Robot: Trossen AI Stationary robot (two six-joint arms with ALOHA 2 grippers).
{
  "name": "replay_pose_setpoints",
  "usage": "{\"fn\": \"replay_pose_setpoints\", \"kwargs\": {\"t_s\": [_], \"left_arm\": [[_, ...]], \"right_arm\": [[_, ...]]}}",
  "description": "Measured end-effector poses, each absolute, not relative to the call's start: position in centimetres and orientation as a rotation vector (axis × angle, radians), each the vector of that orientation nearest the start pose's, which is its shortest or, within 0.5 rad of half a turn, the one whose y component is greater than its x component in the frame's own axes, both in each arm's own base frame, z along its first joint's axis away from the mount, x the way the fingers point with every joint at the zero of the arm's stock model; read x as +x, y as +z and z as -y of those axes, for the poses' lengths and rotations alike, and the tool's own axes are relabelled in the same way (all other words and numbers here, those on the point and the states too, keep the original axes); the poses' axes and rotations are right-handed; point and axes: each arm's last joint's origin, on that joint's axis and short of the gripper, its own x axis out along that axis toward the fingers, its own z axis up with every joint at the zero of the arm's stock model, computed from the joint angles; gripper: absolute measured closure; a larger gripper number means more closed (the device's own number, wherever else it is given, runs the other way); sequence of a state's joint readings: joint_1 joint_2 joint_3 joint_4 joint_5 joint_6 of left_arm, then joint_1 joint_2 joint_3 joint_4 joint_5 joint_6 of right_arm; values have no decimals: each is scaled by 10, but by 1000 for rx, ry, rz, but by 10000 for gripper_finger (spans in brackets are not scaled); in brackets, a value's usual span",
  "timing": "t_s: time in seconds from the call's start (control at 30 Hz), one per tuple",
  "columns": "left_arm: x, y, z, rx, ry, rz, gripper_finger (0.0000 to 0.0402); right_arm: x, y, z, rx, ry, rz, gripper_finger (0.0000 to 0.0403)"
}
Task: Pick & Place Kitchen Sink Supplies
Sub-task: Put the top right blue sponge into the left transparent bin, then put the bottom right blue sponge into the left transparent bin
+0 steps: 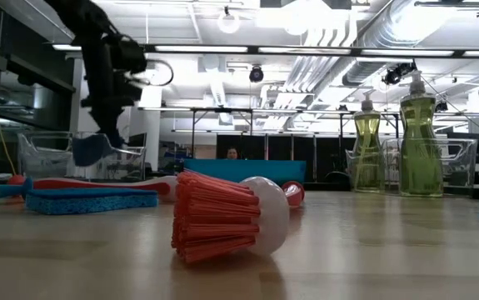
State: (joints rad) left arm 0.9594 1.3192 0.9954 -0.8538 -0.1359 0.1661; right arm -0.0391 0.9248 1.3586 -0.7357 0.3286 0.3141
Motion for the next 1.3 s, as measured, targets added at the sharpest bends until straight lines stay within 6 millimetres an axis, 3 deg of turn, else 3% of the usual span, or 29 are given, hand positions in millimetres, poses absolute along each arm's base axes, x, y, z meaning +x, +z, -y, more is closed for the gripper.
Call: {"fn": "replay_pose_setpoints", "kwargs": {"t_s": [0.3, 0.67, 0.83, 1.07, 1.2, 1.3], "left_arm": [[132, 227, -220, -568, 879, -1145, 394], [133, 223, -222, -604, 904, -1145, 345], [132, 223, -221, -604, 901, -1151, 292], [132, 227, -221, -575, 878, -1167, 178], [134, 247, -225, -512, 882, -1115, 133], [135, 272, -226, -450, 877, -1073, 123]], "right_arm": [[152, 442, 15, 265, -416, -250, 213], [164, 437, 16, 260, -418, -285, 214], [162, 438, 16, 260, -423, -280, 213], [162, 437, 16, 265, -426, -286, 214], [161, 436, 17, 268, -452, -289, 213], [159, 437, 17, 277, -479, -277, 213]]}}
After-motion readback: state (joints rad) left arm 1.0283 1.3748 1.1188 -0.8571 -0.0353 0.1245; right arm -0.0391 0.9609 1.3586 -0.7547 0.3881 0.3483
